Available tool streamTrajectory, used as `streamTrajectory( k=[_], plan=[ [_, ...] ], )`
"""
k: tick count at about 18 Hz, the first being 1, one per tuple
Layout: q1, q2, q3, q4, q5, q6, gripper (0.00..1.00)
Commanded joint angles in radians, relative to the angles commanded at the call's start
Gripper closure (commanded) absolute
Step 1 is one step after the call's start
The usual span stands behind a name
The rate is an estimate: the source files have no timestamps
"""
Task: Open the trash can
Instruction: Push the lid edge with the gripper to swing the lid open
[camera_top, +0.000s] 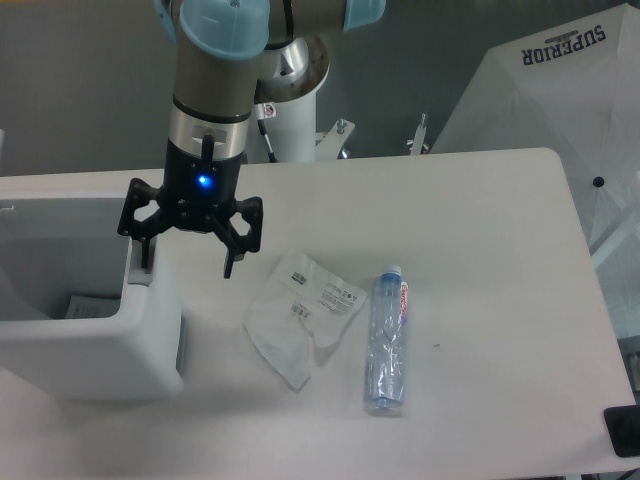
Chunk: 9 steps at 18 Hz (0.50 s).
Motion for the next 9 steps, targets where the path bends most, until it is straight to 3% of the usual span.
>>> streamTrajectory(
  k=[6, 9],
  plan=[
    [0.044, -0.009, 0.1, 0.031, 0.012, 0.047, 0.0],
    [0.089, -0.002, 0.107, 0.029, 0.121, 0.109, 0.0]
  ],
)
